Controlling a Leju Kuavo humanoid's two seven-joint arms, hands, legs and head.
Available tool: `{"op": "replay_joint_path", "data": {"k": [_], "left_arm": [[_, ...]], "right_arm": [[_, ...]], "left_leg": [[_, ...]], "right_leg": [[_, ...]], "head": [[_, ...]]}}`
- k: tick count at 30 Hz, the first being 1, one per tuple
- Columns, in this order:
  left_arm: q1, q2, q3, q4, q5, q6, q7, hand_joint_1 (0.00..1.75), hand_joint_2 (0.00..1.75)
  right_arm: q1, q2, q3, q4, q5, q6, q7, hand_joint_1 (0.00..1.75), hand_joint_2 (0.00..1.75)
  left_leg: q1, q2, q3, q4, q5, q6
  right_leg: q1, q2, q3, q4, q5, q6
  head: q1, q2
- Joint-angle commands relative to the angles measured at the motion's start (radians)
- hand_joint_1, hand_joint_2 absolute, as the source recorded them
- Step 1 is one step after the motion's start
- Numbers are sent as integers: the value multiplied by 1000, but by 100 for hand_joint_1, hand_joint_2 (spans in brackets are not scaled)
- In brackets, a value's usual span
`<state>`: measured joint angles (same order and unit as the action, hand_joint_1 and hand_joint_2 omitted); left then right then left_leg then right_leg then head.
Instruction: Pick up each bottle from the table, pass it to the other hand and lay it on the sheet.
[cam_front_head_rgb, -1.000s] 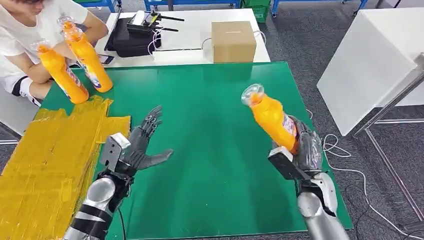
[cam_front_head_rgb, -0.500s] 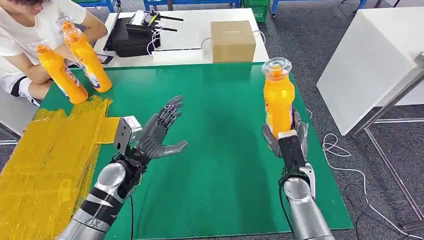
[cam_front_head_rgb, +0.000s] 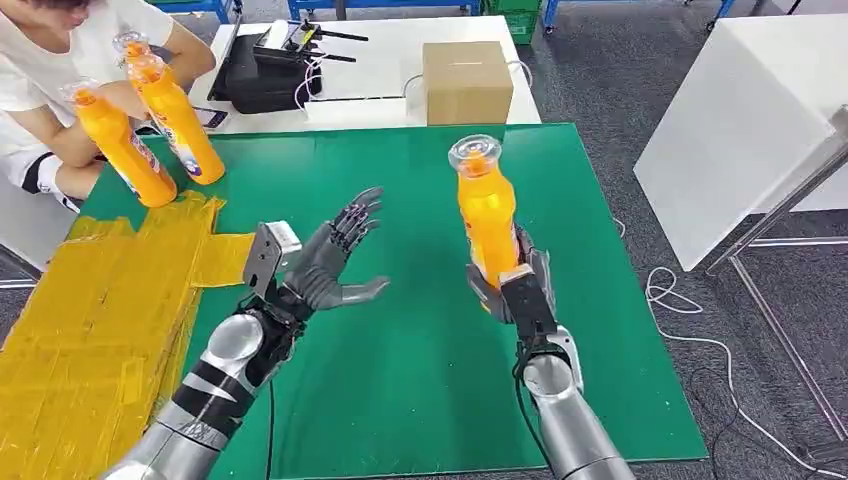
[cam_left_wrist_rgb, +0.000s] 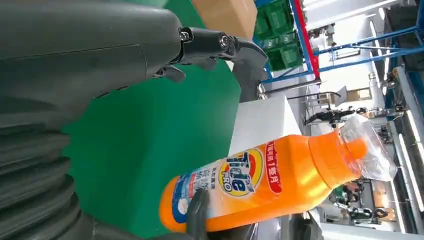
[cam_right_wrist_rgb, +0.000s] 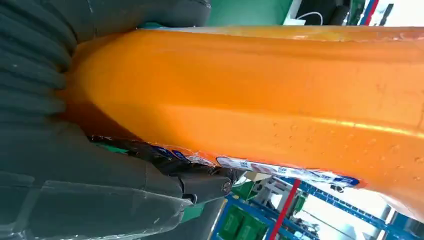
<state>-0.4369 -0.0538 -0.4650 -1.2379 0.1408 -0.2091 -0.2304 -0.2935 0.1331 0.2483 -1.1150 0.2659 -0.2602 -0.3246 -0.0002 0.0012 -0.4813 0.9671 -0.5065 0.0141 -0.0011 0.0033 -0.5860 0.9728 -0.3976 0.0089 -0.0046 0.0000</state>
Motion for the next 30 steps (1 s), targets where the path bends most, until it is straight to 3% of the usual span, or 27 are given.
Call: {"op": "replay_joint_path", "data": {"k": [1, 6, 12, 20, 22, 30], "left_arm": [[-44, 12, -39, 63, 4, 1, 5, 0, 175], [-65, 5, -50, 84, 17, 7, 3, 0, 175], [-76, 9, -49, 97, 23, 27, -1, 0, 175], [-101, -12, -41, 168, 29, 48, -15, 0, 175], [-107, -16, -43, 175, 32, 47, -15, 0, 175], [-112, -18, -43, 191, 46, 53, -15, 0, 175]], "right_arm": [[-53, -6, 23, 74, -14, 13, -2, 175, 175], [-72, 47, 145, 156, -26, 107, -18, 175, 175], [-54, 63, 263, 157, -26, 118, -57, 175, 175], [-22, 57, 438, 29, 119, -29, -116, 175, 175], [-24, 57, 449, 17, 122, -32, -113, 150, 175], [-34, 57, 472, 35, 111, -43, -115, 173, 175]], "left_leg": [[1, 0, 2, 0, -1, -1], [1, 2, 2, 0, -1, -1], [3, 1, 2, 0, -1, -1], [3, -1, 0, 0, 0, -1], [3, 0, -1, 0, 0, -1], [3, 0, 1, 0, -1, -1]], "right_leg": [[1, 0, 2, -1, 0, 1], [2, 2, 1, -1, 0, 0], [3, 1, 1, -1, 0, 1], [3, -1, 1, 0, -1, 1], [3, 0, 0, 0, 0, 1], [2, 0, 1, -1, 0, 0]], "head": [[0, 0], [0, 0], [0, 0], [0, 0], [0, 0], [0, 0]]}}
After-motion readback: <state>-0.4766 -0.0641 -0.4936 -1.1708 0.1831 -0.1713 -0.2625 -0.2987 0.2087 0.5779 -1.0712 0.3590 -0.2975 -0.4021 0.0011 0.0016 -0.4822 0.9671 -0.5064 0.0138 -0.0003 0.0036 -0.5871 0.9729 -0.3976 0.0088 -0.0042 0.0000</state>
